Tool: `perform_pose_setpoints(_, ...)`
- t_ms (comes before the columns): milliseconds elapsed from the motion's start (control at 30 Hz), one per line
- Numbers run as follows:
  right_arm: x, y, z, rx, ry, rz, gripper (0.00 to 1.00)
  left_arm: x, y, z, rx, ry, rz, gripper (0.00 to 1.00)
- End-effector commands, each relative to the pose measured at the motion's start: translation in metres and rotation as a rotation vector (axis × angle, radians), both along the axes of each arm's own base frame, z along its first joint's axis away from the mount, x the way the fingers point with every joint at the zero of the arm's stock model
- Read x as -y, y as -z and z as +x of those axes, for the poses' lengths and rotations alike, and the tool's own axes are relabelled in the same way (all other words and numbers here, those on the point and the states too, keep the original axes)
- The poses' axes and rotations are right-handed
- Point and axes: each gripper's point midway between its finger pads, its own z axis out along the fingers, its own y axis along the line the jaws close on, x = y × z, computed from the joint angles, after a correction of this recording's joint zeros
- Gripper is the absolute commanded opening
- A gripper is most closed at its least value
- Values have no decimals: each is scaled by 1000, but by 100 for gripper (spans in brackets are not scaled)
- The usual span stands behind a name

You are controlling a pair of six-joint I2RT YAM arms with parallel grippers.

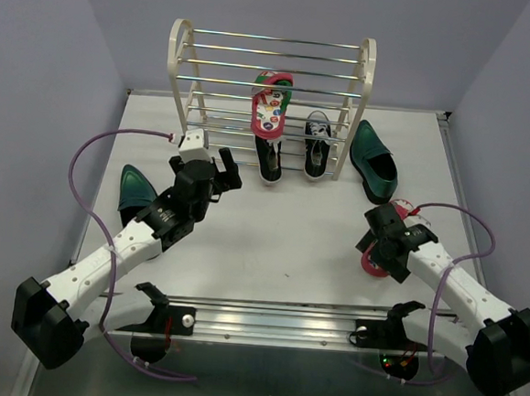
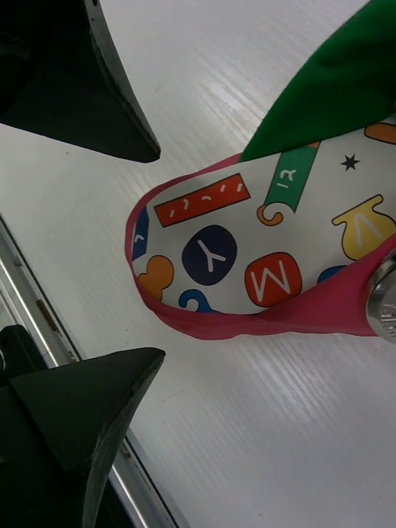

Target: Place and organize the shoes onto the shoe shelf

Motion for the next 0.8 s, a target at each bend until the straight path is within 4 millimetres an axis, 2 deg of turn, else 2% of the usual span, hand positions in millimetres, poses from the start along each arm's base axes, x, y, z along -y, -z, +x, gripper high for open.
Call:
perform_pose_setpoints(0,6,8,16,64,72,-36,100,-3,-7,2,47,-18,-15,99)
perform_pose_setpoints(367,21,33,25,23,80,-110,100,-23,-14,-1,84,-105,-19,99)
perform_pose_setpoints(500,17,39,39,44,35,-66,100,-30,-20,-4,102,-135,-37,99)
perform_pose_setpoints(600,15,36,45,62,5,-62,100,-44,-28,-5,113,-212,-40,99)
perform_pose_setpoints(667,16,33,45,73,-2,-68,93,-54,-31,-6,103,-261,-34,99)
perform_pose_setpoints(700,16,33,45,75,-9,-71,81,-60,-44,-3,118,-287,-56,99)
perform_pose_setpoints(733,16,30,44,89,-9,-66,77,-64,-50,-2,128,-299,-64,99)
perform_pose_setpoints(767,18,32,42,89,-6,-68,67,-69,-63,1,148,-308,-74,99)
